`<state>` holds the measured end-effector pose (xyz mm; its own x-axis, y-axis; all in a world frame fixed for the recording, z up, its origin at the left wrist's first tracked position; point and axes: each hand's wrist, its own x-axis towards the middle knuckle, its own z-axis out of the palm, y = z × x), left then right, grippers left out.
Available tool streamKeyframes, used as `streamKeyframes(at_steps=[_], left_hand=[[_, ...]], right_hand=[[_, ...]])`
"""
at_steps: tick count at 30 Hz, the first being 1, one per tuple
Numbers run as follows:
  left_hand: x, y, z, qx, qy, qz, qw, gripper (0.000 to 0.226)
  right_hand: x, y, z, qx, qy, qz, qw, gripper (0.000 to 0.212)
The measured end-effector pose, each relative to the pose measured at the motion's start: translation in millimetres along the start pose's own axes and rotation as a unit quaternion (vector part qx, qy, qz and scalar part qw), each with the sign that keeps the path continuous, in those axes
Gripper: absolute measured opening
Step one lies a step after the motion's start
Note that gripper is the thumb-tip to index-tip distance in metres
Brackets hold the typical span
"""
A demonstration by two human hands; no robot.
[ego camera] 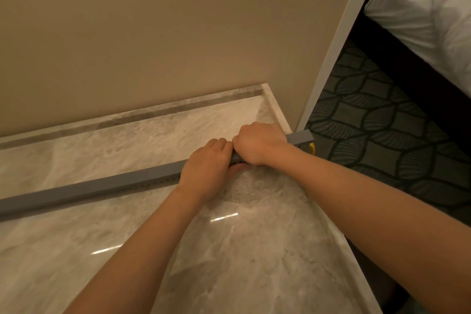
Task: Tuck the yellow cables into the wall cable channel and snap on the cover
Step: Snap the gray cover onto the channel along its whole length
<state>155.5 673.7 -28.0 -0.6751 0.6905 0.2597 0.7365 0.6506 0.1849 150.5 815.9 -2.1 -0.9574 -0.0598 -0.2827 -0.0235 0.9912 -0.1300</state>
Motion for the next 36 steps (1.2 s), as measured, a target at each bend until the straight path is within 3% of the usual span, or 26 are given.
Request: streamKeyframes(at_steps=[5, 14, 16, 19, 23, 26, 30, 36], left_hand=[[5.4, -7.2, -1.0, -0.067, -0.039, -0.025, 0.997, 0.038], [8.7, -9.4, -2.8, -0.078, -0.073, -0.048, 0.993, 0.036], [10.6, -8.0, -5.6, -0.084, -0.09, -0.072, 0.99, 0.038], [18.6, -6.7, -11.6, -0.112, -0.163, -0.115, 0.974, 0.04], [32.1, -13.6, -19.1, -0.199, -0.254, -0.201, 0.925, 0.062], [40.8, -14.9, -15.1, -0.197, -0.233, -0.27, 0.913, 0.066], [41.7, -2.7, -0.5, -0.071, -0.18, -0.26, 0.946, 0.057], [38.8, -2.6, 6.9, -0.069, -0.144, -0.254, 0.954, 0.053]], right_hand=[[-7.3, -1.4, 0.9, -0.077, 0.042, -0.053, 0.995, 0.015], [-10.7, 0.0, 7.0, -0.104, 0.1, -0.079, 0.986, 0.015], [-9.2, 2.8, 6.7, -0.07, 0.084, -0.079, 0.991, 0.018], [-6.5, 13.5, 0.8, 0.077, 0.048, -0.026, 0.996, 0.044], [-10.8, 40.3, -8.2, 0.149, 0.048, -0.029, 0.987, 0.051], [-14.9, 55.0, -12.3, 0.204, 0.044, -0.037, 0.977, 0.051], [-12.8, 41.4, -5.6, 0.124, 0.02, -0.007, 0.992, 0.05], [-6.3, 11.0, 0.5, 0.085, 0.003, -0.005, 0.996, 0.042]])
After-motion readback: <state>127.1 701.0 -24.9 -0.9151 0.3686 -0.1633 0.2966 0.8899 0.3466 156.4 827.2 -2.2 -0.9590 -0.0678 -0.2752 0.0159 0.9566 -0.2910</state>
